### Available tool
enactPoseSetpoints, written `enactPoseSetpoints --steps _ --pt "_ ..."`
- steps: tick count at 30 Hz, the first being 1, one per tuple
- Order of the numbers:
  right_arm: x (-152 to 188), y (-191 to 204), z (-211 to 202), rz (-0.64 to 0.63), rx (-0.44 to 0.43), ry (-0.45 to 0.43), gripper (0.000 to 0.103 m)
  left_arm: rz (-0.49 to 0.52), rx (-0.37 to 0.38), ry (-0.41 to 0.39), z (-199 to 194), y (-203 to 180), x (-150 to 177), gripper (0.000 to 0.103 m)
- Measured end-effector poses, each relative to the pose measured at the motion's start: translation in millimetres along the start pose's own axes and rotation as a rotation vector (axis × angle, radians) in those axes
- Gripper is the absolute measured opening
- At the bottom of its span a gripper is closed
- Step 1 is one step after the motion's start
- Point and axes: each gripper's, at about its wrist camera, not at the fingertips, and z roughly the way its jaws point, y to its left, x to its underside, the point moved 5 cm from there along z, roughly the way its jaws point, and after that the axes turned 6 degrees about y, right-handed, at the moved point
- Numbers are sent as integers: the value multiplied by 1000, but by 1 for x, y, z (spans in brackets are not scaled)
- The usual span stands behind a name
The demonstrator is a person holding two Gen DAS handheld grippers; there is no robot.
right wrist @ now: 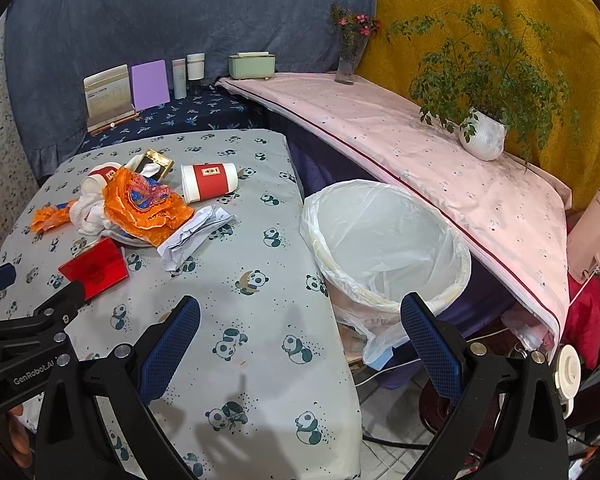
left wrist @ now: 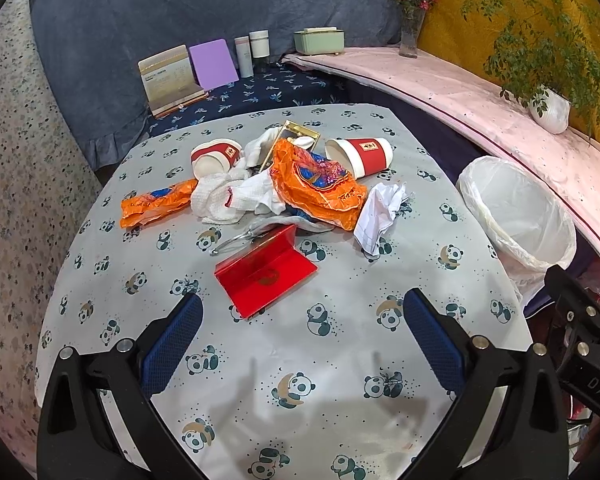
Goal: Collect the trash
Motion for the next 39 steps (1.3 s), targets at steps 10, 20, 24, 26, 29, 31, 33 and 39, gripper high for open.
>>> enactPoseSetpoints --steps 10,20,24,26,29,31,33,39 --pt "-1 -1 -4 6 -9 -8 96 -2 3 -11 -4 1 3 96" --pt "1 -2 -3 11 -8 -4 96 -3 4 -19 -3 1 2 96" --pt "1 -2 -3 12 -6 -4 96 -4 6 -17 -4 0 2 96" --pt "1 -2 -3 14 -5 -3 96 -3 5 -18 -4 0 2 96" --pt "1 -2 -2 15 -3 -3 96 -4 5 -18 -4 0 2 96" --pt "2 -3 -2 17 -3 -2 96 -4 7 -17 -4 0 2 96" --pt "1 -4 -1 17 -1 -1 96 -5 7 -18 -4 0 2 96" --pt "2 -6 0 21 2 0 96 -2 7 -19 -2 0 2 96"
